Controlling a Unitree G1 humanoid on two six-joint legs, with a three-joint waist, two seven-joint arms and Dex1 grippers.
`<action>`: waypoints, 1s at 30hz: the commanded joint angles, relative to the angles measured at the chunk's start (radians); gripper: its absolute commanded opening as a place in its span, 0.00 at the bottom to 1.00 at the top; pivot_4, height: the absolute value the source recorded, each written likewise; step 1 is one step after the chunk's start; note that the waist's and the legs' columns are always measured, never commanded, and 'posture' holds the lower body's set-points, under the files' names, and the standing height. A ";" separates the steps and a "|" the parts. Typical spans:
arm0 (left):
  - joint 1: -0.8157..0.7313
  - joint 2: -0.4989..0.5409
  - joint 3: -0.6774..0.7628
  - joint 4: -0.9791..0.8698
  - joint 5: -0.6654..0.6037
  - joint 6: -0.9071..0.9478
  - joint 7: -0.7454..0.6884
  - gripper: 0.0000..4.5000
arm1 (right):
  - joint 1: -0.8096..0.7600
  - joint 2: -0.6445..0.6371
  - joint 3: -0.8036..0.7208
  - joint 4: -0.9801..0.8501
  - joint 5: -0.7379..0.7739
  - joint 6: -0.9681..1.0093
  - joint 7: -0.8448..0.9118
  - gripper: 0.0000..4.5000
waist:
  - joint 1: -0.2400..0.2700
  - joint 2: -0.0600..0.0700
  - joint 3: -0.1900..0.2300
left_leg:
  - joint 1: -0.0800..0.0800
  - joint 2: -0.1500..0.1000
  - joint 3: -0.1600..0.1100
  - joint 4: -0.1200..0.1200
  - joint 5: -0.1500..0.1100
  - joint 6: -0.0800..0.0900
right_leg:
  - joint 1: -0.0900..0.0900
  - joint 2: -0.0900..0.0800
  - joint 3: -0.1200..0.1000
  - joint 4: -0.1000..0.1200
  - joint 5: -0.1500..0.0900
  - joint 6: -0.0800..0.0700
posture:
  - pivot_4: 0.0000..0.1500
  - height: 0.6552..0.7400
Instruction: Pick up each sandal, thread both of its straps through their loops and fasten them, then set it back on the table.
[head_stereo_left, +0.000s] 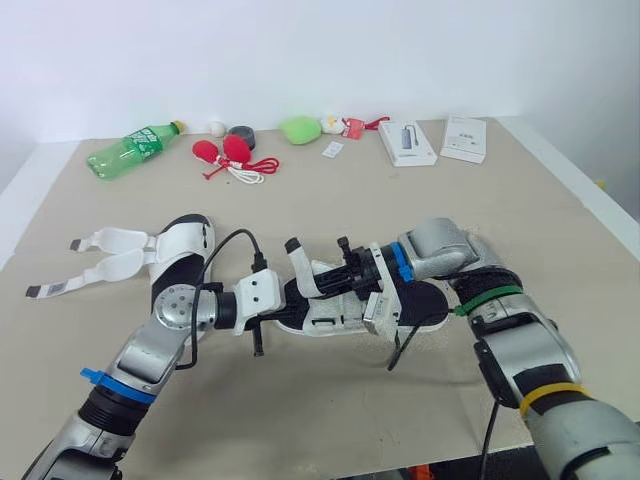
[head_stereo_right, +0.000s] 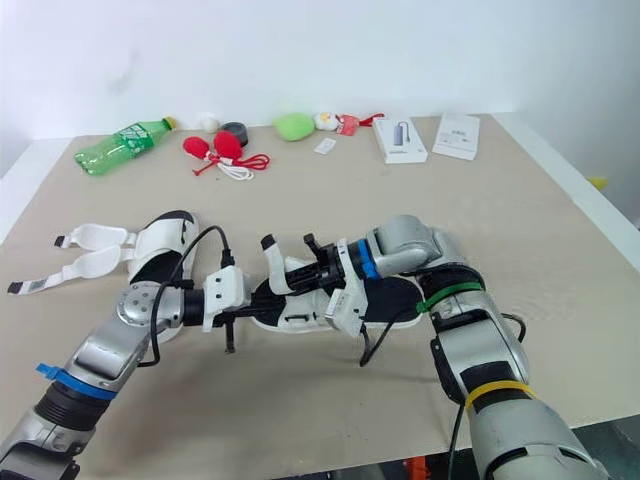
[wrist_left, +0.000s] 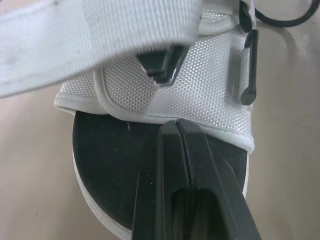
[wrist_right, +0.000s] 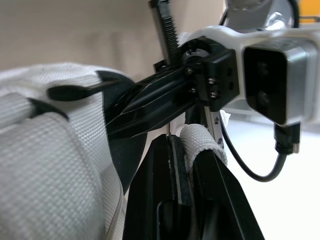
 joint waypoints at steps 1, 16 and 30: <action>0.016 0.008 -0.011 -0.006 0.003 0.012 -0.007 0.00 | -0.038 -0.022 -0.055 -0.090 -0.254 -0.019 -0.296 0.01 | 0.000 0.000 0.000 | 0.000 0.000 0.000 0.000 0.000 0.000 | 0.000 0.000 0.001 0.000 0.000 0.000 | 1.00 1.00; 0.024 0.009 -0.007 -0.022 0.000 0.027 -0.001 0.00 | -0.230 -0.204 0.563 -0.057 -0.901 0.523 -1.666 0.01 | -0.003 0.000 0.000 | 0.000 -0.002 0.010 -0.002 0.005 -0.007 | -0.007 0.000 0.012 0.005 0.000 -0.004 | 1.00 1.00; 0.004 0.005 -0.014 0.003 0.003 0.019 -0.013 0.00 | -0.279 -0.240 0.582 -0.027 -0.601 0.230 -1.485 0.01 | -0.020 0.000 0.000 | 0.000 -0.001 0.012 -0.002 0.001 0.001 | -0.007 0.000 0.016 0.003 0.002 0.004 | 1.00 1.00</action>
